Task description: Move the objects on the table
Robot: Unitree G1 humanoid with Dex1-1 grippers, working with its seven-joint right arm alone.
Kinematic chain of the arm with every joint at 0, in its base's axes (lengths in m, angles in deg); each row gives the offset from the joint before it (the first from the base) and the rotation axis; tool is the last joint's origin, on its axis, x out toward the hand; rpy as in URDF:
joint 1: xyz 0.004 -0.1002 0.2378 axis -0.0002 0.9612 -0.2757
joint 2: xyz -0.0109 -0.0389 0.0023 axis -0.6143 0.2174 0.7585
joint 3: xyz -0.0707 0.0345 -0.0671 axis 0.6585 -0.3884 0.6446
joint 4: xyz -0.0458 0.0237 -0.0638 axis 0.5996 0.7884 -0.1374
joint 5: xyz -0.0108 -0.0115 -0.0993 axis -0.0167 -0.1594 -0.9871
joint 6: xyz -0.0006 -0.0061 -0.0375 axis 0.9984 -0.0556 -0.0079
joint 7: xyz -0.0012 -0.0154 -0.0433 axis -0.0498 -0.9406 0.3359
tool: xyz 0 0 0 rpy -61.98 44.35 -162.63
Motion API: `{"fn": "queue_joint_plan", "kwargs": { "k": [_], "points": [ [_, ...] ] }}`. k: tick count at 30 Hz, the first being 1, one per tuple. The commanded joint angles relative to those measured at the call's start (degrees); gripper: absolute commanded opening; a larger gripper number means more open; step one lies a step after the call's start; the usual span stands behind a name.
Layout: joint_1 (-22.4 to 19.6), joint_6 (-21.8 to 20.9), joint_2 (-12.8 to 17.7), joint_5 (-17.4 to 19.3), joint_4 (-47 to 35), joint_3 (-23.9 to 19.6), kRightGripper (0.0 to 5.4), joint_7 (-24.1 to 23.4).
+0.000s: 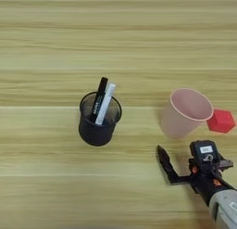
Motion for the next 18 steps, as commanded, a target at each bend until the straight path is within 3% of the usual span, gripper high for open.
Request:
{"fn": "queue_joint_plan", "kwargs": {
  "k": [1,7,18],
  "points": [
    [-1.3,1.0,0.1,-0.2,2.3,-0.6,5.36,-1.0],
    [-4.8,-0.3,-0.4,0.8,7.4,0.4,5.36,0.1],
    [-8.0,-8.6,-2.2,-0.4,19.0,1.4,5.36,-1.2]
  ]
}}
